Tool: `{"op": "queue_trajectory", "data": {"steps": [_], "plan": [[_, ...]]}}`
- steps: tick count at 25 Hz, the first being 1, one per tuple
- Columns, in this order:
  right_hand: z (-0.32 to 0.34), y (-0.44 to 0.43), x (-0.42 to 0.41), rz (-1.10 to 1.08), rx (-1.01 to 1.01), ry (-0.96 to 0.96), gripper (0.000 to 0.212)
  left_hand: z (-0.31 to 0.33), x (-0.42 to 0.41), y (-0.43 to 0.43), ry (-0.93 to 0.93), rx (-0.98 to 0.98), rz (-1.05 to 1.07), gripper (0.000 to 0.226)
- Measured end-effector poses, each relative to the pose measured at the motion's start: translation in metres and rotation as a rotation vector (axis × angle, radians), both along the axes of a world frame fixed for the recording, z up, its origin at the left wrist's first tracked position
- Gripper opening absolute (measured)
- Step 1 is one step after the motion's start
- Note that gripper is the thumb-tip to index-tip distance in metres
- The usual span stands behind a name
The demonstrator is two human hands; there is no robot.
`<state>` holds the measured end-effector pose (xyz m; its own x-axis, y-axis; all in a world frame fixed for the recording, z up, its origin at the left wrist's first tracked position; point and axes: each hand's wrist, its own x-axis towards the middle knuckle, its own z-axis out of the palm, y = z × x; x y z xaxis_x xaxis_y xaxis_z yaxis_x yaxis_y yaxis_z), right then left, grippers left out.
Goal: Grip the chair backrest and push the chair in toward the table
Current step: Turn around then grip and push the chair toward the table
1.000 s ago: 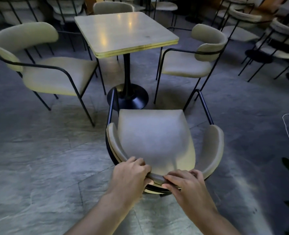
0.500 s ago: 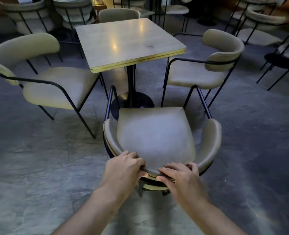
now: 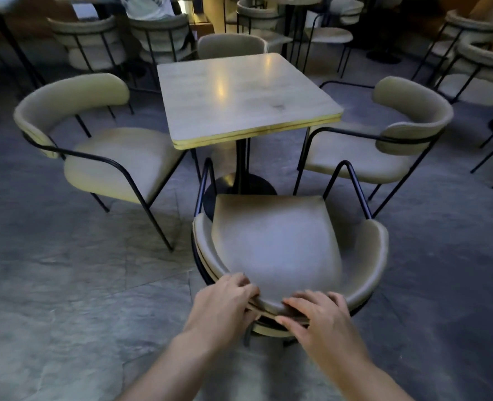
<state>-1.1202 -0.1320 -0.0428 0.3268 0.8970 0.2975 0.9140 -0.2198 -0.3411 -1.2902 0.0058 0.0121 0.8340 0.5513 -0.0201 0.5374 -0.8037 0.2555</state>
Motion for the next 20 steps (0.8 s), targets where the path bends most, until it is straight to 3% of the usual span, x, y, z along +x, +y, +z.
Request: {"op": "queue_trajectory", "data": {"steps": [4, 11, 14, 20], "plan": [[0.076, 0.036, -0.003, -0.044, 0.032, 0.006, 0.044, 0.066, -0.019, 0.031, -0.1, 0.018, 0.01, 0.037], [0.328, 0.111, 0.004, -0.085, 0.282, -0.065, 0.031, 0.293, -0.013, 0.096, -0.251, 0.215, 0.047, 0.037], [0.426, 0.118, 0.012, -0.055, 0.368, -0.12, 0.037, 0.388, -0.005, 0.107, -0.28, 0.274, 0.037, 0.04], [0.539, 0.119, 0.034, 0.025, 0.523, -0.132, 0.034, 0.507, 0.016, 0.104, -0.447, 0.375, 0.044, 0.036]]}}
